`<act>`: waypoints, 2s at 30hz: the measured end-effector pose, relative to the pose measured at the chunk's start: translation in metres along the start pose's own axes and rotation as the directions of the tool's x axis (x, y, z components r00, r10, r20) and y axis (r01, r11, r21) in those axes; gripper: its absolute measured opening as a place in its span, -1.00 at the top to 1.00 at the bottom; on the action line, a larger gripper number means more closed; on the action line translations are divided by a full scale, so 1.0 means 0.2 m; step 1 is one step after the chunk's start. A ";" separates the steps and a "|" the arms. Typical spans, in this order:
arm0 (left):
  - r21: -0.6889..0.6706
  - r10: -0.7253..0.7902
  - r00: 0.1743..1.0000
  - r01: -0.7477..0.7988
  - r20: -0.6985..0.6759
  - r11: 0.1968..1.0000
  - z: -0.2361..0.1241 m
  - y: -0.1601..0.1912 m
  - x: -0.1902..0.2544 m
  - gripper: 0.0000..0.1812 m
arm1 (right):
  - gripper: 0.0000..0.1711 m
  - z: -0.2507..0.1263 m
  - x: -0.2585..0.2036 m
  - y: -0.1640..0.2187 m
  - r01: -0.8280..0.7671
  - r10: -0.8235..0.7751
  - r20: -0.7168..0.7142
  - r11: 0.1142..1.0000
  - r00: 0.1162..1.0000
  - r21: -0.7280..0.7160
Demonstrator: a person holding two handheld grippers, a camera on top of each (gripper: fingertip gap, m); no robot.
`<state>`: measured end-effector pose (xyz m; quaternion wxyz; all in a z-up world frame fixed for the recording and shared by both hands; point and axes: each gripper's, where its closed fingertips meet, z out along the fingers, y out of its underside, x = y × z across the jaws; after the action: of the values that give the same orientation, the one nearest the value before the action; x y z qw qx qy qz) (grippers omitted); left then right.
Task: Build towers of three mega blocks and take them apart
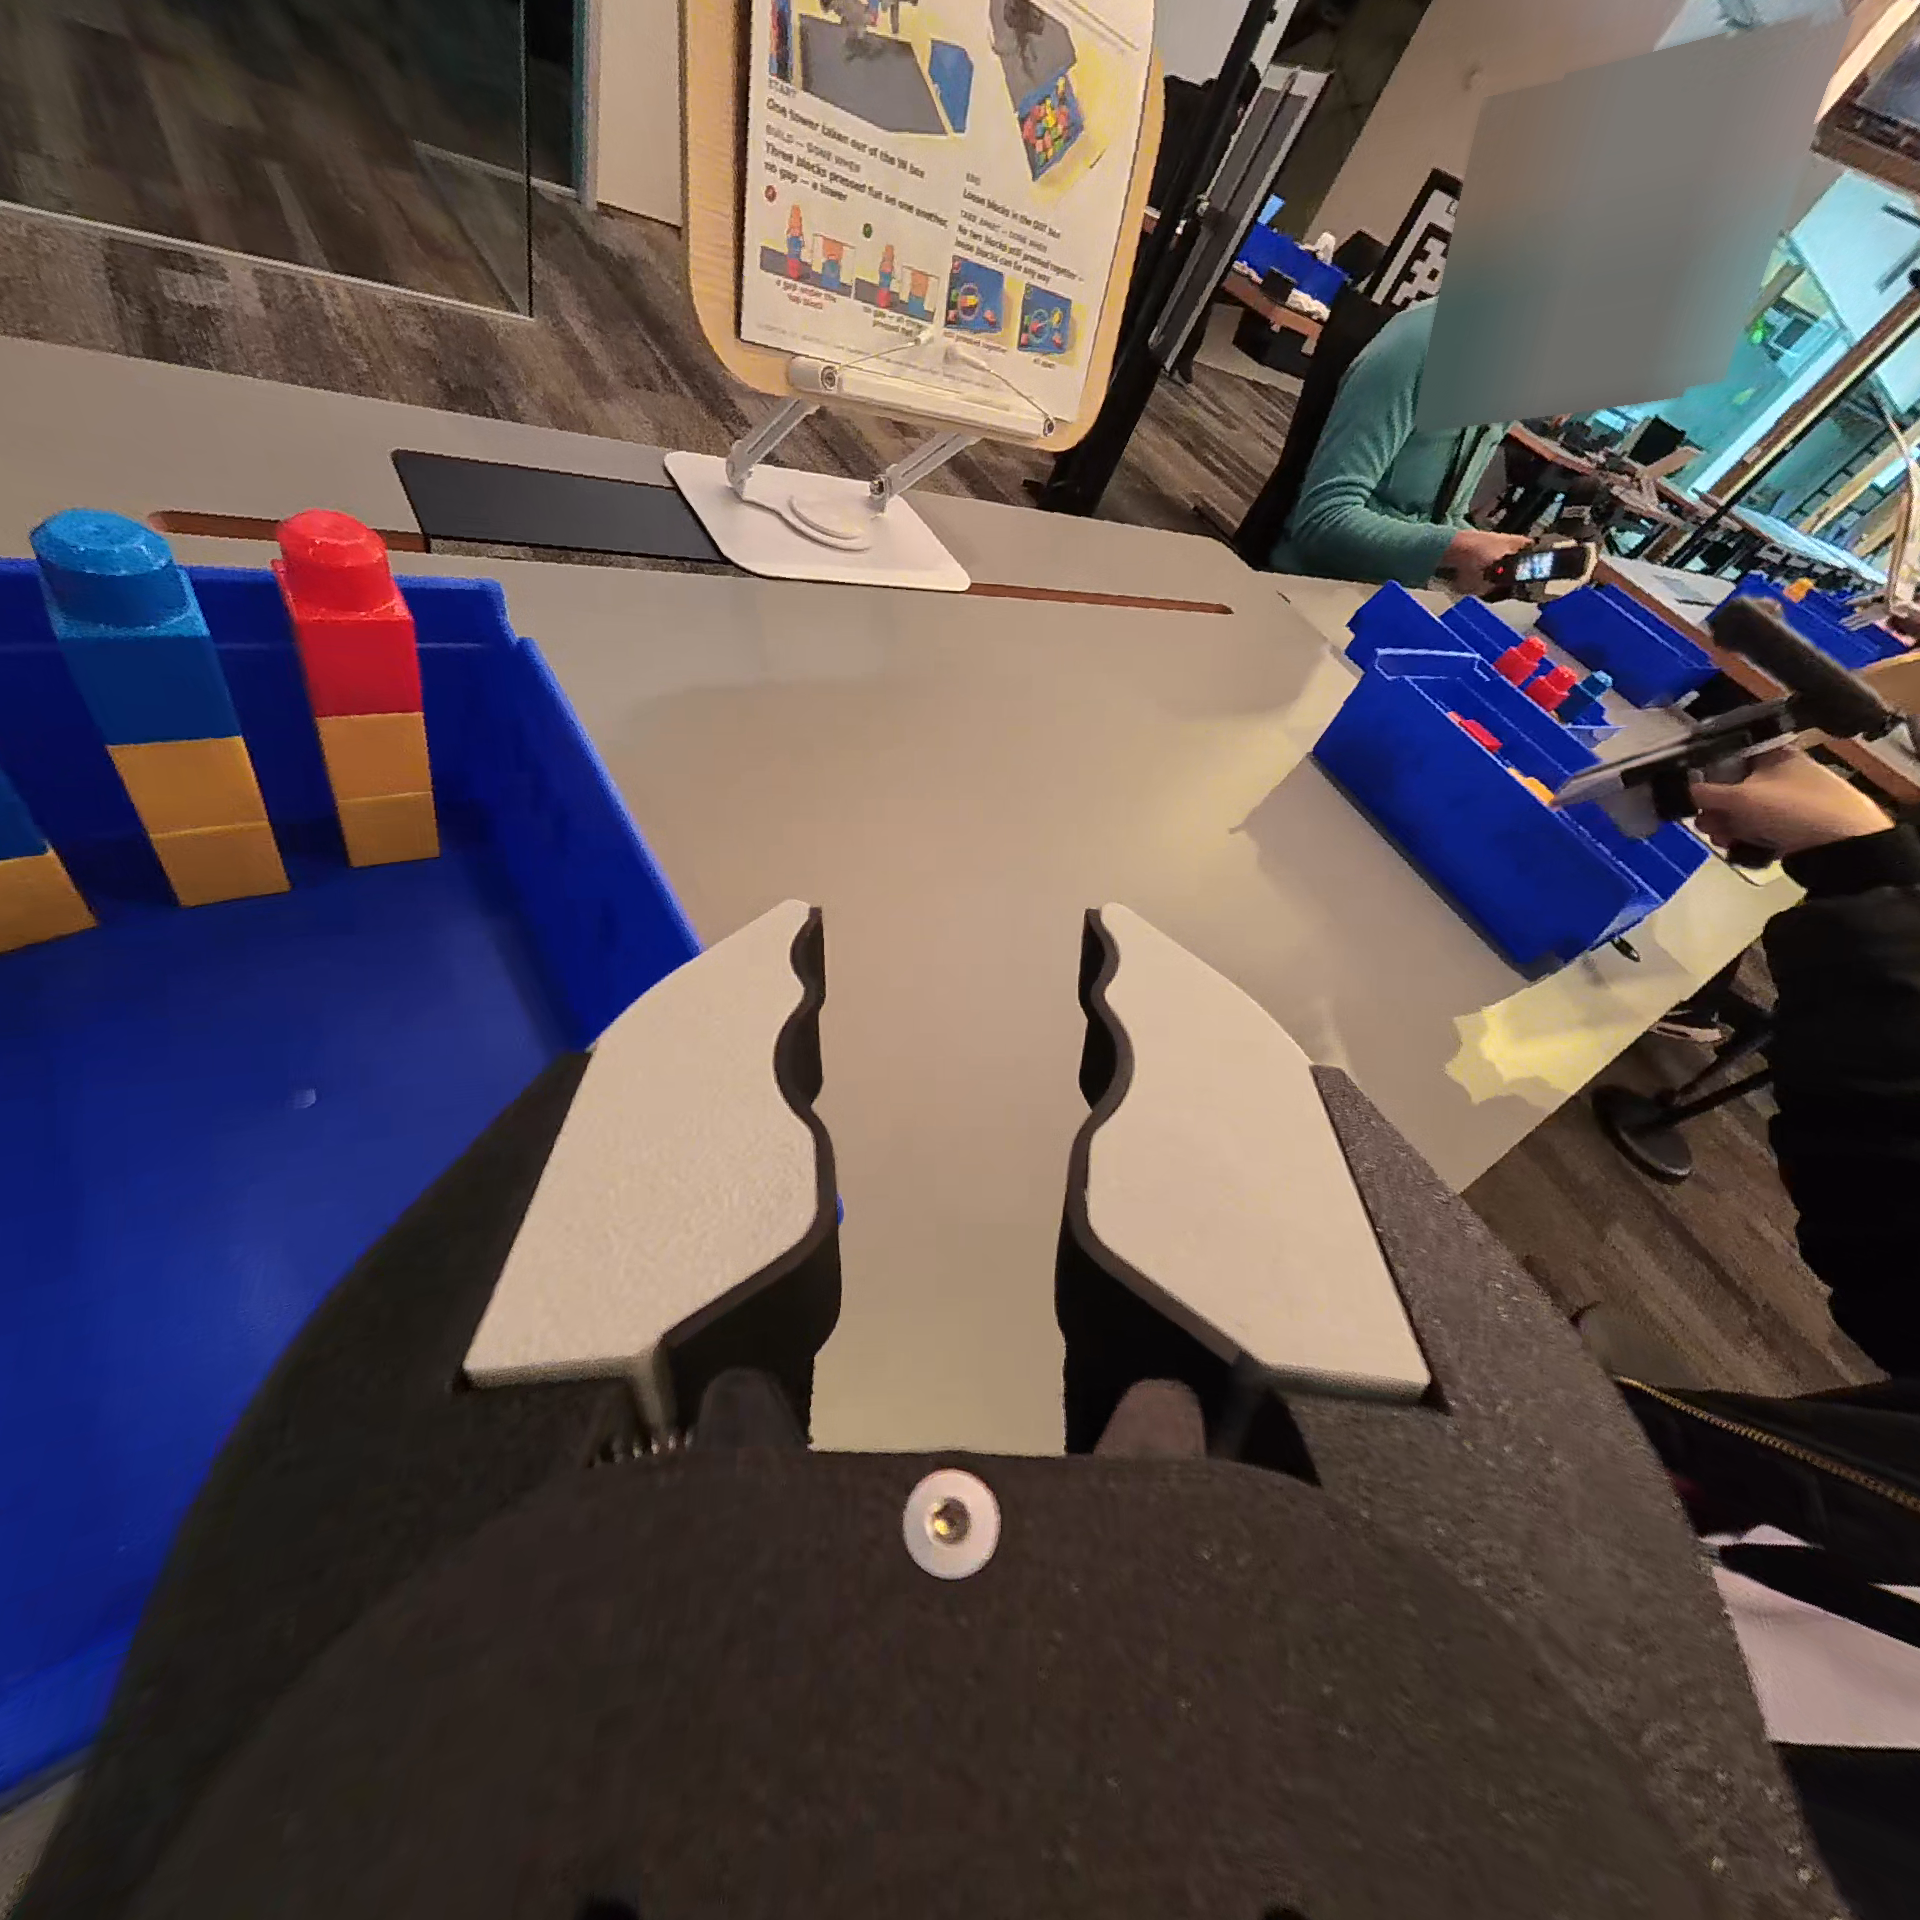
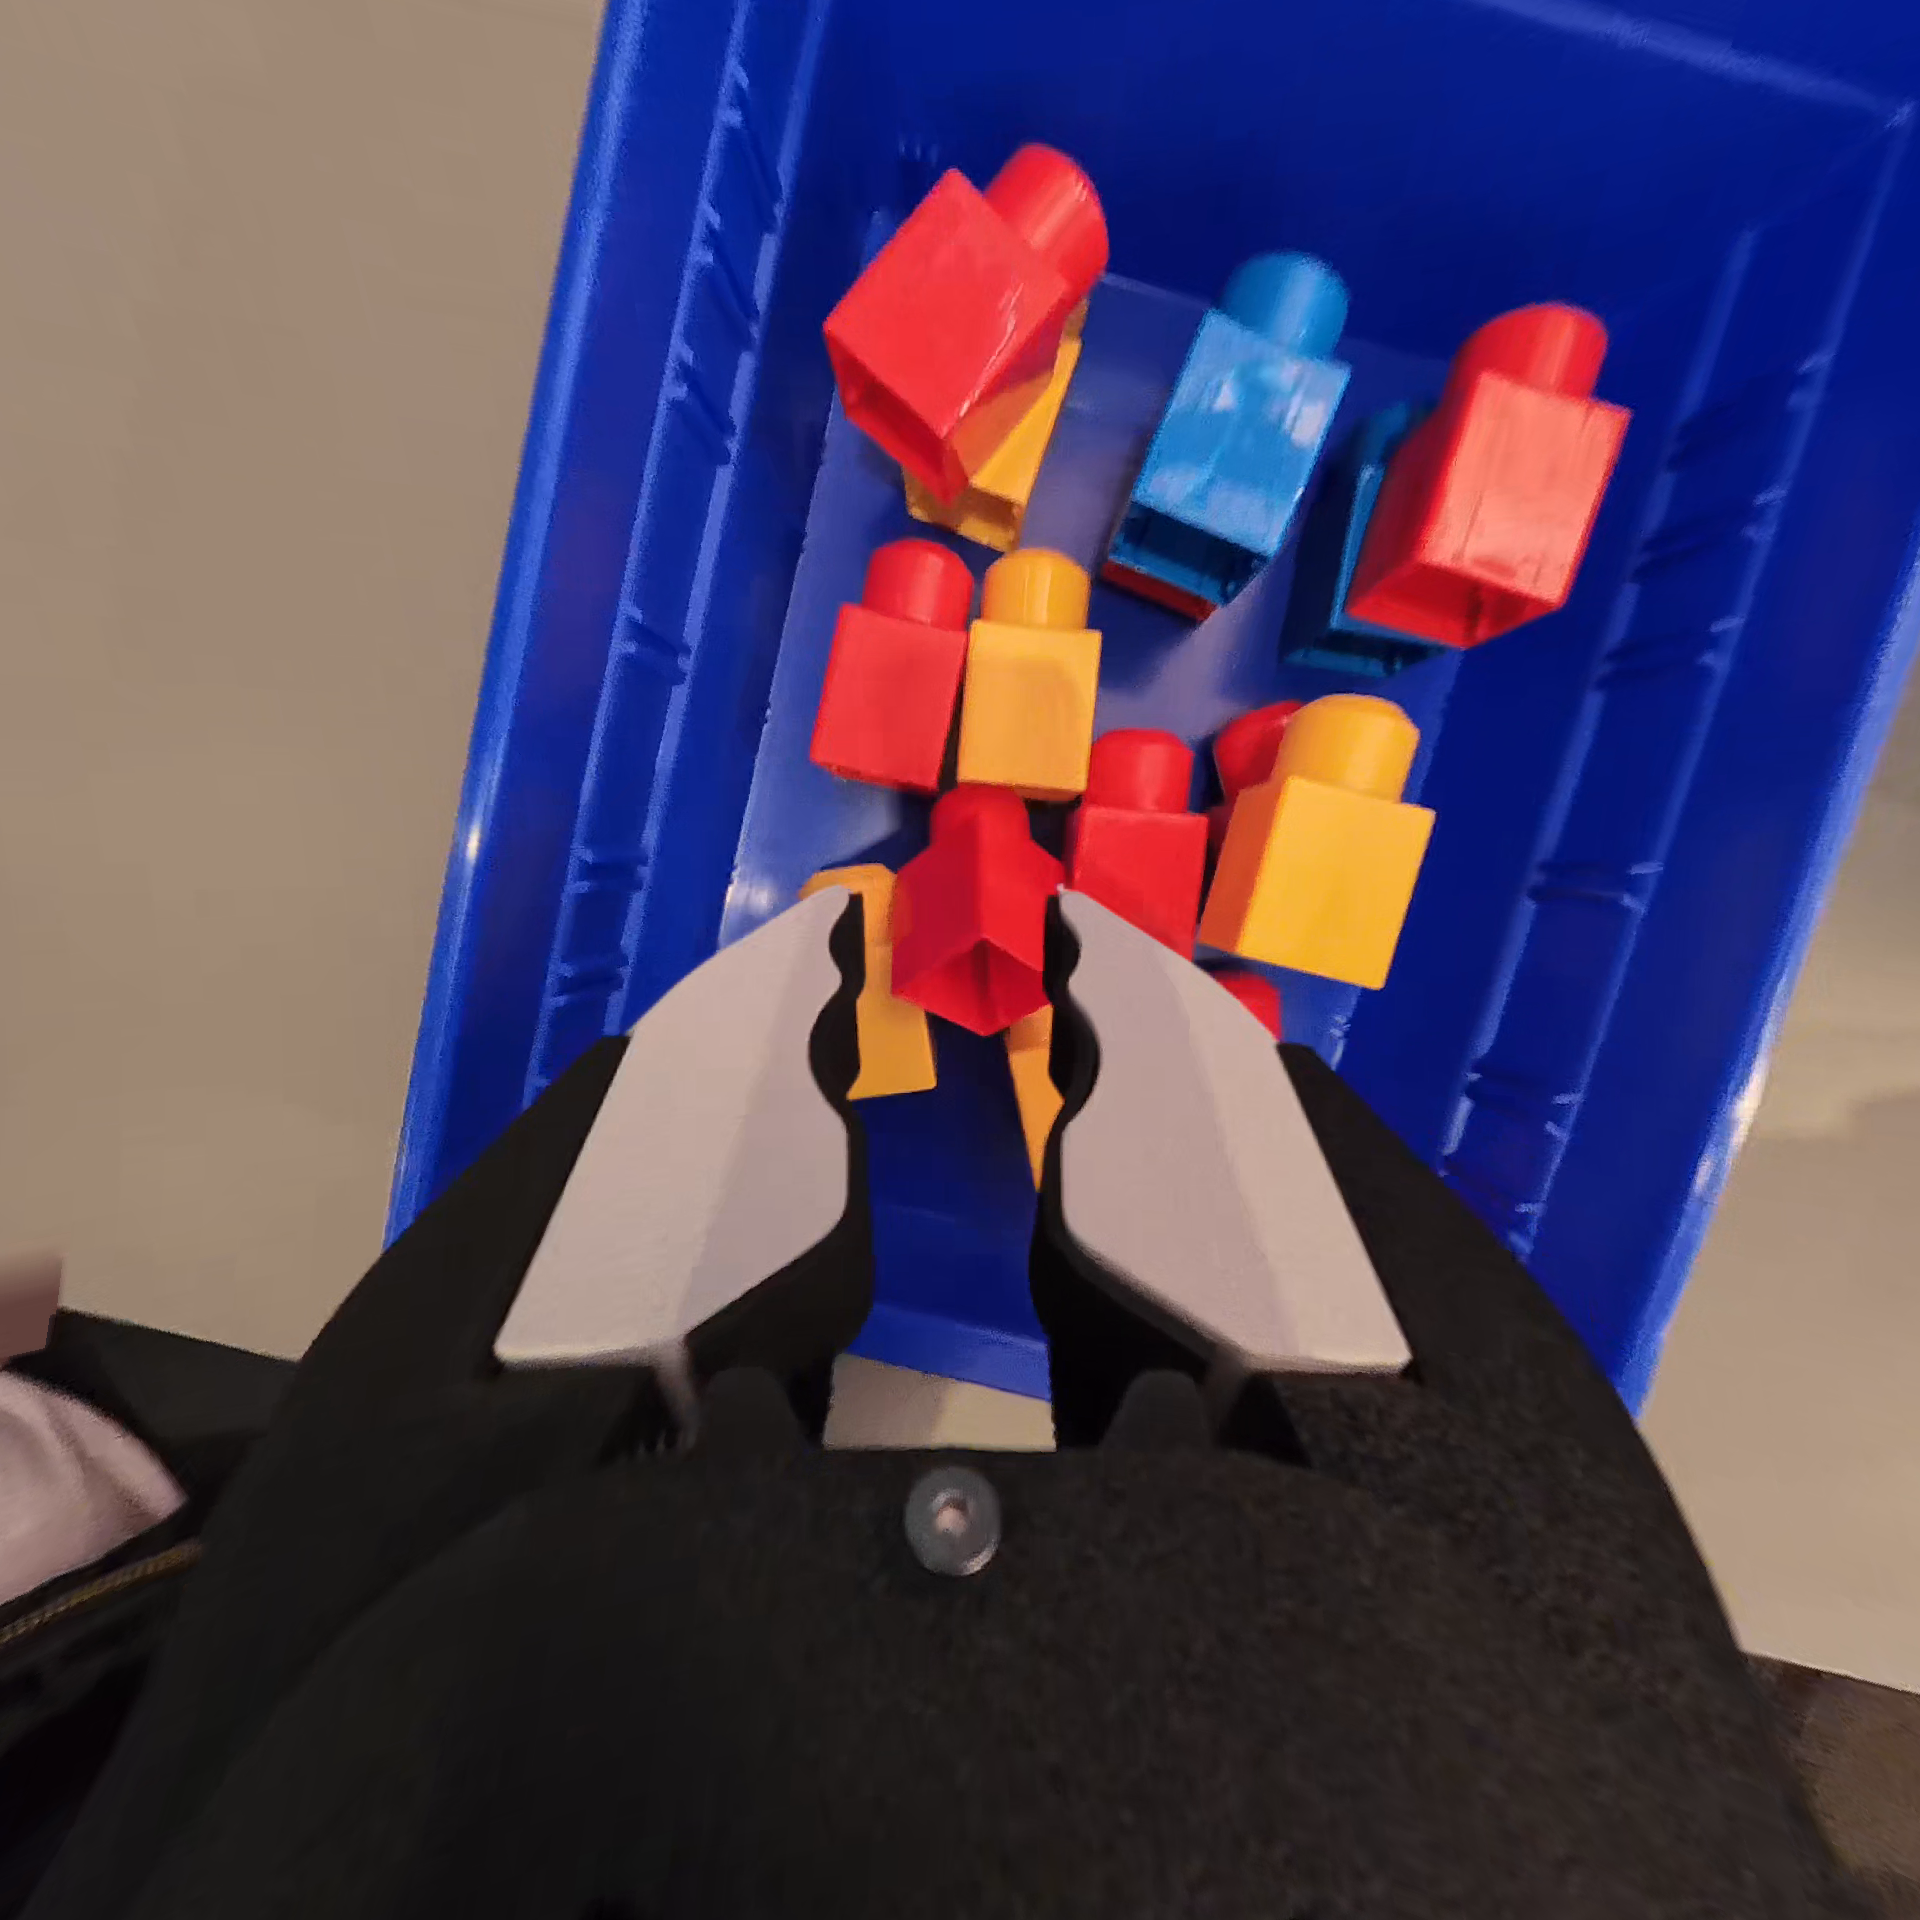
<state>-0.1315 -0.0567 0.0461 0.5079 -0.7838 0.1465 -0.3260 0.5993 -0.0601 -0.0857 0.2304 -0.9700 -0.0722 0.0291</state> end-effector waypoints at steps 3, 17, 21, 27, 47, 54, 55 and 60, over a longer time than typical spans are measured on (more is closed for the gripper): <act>-0.007 -0.018 1.000 0.018 -0.002 1.000 0.04 -0.02 0.01 0.48 | 0.63 0.03 0.01 0.05 0.024 -0.024 0.004 0.998 1.000 -0.056; -0.180 0.218 0.779 -0.136 0.589 0.974 0.04 -0.15 -0.78 0.42 | 0.83 -0.29 -0.46 -0.25 0.187 -0.247 0.096 0.890 0.964 0.417; -0.253 0.264 0.673 -0.117 0.691 0.960 0.13 -0.10 -1.08 0.34 | 0.80 -0.27 -0.61 -0.30 0.258 -0.317 0.088 0.880 0.944 0.399; -0.127 0.110 0.585 -0.012 0.804 0.992 0.25 -0.07 -1.34 0.25 | 0.79 -0.25 -0.75 -0.39 0.315 -0.369 0.072 0.866 0.927 0.388; -0.187 0.165 0.602 -0.026 0.781 0.982 0.44 -0.05 -1.51 0.58 | 0.79 -0.24 -0.75 -0.38 0.347 -0.376 0.032 0.882 0.926 0.318; -0.174 0.157 0.633 -0.037 0.758 0.984 0.38 -0.09 -1.44 0.59 | 0.79 -0.26 -0.77 -0.39 0.345 -0.378 0.039 0.878 0.925 0.333; -0.163 0.157 0.642 -0.050 0.750 0.985 0.36 -0.11 -1.41 0.59 | 0.79 -0.26 -0.78 -0.39 0.347 -0.381 0.040 0.876 0.924 0.336; -0.053 0.153 0.695 -0.164 0.702 0.985 0.14 -0.36 -1.13 0.60 | 0.79 -0.28 -0.83 -0.40 0.370 -0.412 0.046 0.858 0.910 0.356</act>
<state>-0.2880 0.1210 0.0217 0.5569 -0.8295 0.0068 0.0412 0.4292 -0.0395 0.0035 0.3902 -0.8770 -0.2756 0.0519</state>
